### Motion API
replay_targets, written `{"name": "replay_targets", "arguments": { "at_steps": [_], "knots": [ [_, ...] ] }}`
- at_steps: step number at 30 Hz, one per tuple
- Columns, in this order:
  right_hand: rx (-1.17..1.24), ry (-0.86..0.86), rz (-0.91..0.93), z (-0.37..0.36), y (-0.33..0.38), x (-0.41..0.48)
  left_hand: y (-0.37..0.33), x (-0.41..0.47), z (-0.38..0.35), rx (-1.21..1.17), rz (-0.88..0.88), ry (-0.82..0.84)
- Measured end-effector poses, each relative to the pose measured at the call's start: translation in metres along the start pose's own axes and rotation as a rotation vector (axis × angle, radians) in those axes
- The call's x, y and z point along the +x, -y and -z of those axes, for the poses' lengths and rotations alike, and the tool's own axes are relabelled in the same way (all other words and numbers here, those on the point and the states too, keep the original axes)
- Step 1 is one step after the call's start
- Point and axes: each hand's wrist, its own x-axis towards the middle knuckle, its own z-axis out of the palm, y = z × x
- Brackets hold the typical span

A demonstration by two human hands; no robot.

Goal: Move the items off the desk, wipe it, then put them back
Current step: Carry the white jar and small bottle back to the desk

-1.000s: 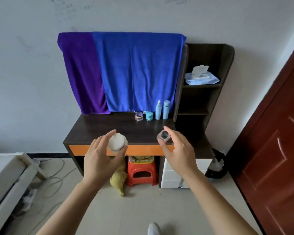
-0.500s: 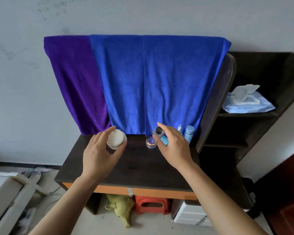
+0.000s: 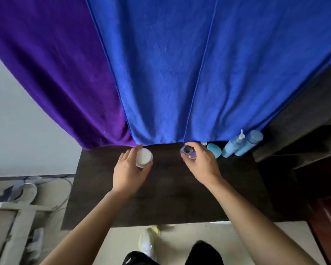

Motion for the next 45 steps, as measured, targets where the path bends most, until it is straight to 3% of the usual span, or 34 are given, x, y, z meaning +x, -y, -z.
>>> {"name": "replay_targets", "arguments": {
  "at_steps": [8,18,21,25,31,35,38,45],
  "knots": [
    [-0.079,0.189,-0.100,-0.084,-0.036,0.039,0.043,0.038,-0.085,-0.052,0.213,0.258],
    [-0.068,0.304,-0.069,-0.121,-0.062,0.057,0.055,0.053,-0.136,-0.027,0.281,0.311],
    [-0.045,0.227,-0.037,-0.106,-0.053,0.056,0.047,0.052,-0.121,0.067,0.162,0.295],
    [-0.105,-0.012,0.081,-0.068,-0.036,0.052,0.028,0.055,-0.080,0.176,-0.028,0.119],
    [-0.274,-0.356,0.085,0.008,-0.031,0.020,-0.016,0.068,-0.041,0.065,-0.459,-0.009],
    [-0.481,-0.552,-0.085,0.066,-0.027,-0.060,-0.084,0.062,-0.047,0.023,-0.709,0.054],
    [-0.637,-0.667,-0.249,0.113,-0.020,-0.135,-0.153,0.036,-0.053,-0.006,-0.795,0.170],
    [-0.803,-0.936,-0.699,0.196,-0.006,-0.344,-0.296,-0.112,-0.052,-0.182,-1.170,0.343]
  ]
}}
